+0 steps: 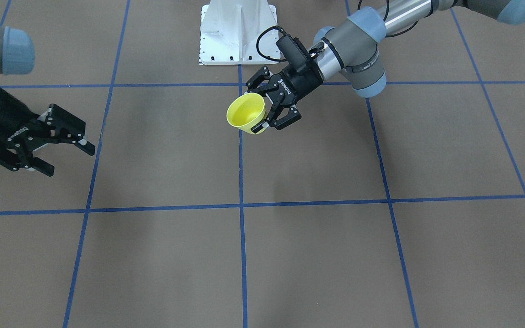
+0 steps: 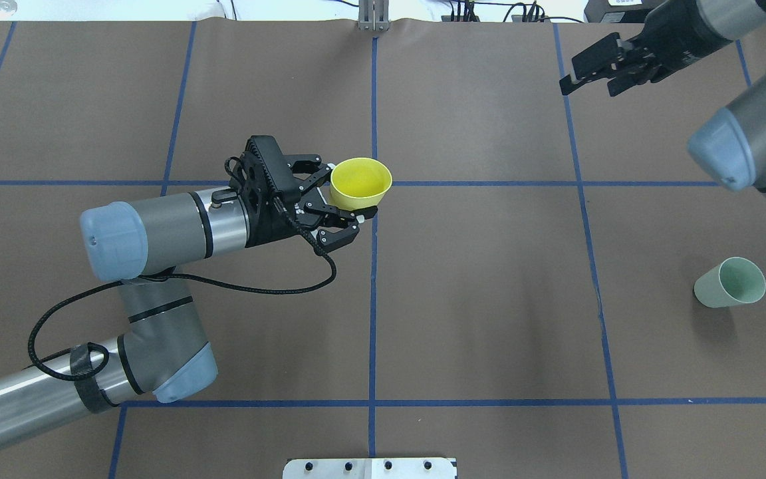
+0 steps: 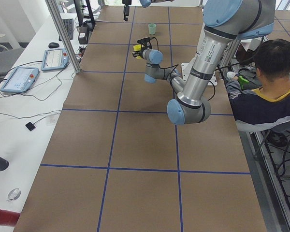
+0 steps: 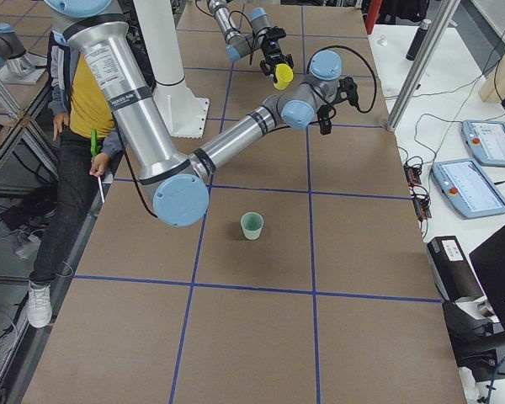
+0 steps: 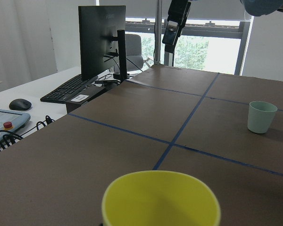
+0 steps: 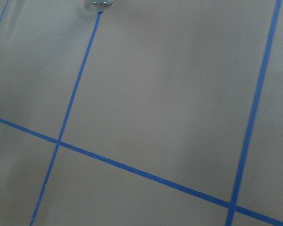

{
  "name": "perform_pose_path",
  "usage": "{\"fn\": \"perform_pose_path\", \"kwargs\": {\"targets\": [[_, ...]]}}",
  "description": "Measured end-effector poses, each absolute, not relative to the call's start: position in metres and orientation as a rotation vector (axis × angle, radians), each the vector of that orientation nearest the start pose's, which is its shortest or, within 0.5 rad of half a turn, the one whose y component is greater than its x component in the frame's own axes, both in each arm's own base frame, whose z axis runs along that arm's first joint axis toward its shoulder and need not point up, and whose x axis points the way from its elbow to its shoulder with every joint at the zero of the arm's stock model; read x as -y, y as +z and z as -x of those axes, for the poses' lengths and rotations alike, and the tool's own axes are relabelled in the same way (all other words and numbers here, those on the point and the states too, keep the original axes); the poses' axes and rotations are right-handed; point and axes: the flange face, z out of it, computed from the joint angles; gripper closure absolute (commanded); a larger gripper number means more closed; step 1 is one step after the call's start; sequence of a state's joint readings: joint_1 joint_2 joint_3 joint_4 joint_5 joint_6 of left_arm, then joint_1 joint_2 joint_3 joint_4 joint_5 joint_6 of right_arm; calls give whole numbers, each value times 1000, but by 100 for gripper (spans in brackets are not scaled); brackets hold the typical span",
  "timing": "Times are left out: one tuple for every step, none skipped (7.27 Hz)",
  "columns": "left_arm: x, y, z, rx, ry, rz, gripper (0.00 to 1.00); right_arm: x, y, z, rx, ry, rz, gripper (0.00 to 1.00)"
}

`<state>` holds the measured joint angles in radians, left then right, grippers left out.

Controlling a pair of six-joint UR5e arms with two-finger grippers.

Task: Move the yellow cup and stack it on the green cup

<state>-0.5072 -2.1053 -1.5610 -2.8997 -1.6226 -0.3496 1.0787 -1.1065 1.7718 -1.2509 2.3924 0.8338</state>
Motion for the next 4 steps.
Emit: {"fn": "perform_pose_path", "kwargs": {"targets": [[414,207,-488,-1256,540,-1412,84,557,224,261,1171,-53,-230,0],[412,206,-492,-1260,541,-1411,83,548,196,286,1179,-22,-192,0],[409,202,-495,-1271,543,-1414,83,537,174,309,1181,-21,-170,0],[404,198,-498,-1286,545,-1419,83,526,158,327,1189,-42,-159,0]]}}
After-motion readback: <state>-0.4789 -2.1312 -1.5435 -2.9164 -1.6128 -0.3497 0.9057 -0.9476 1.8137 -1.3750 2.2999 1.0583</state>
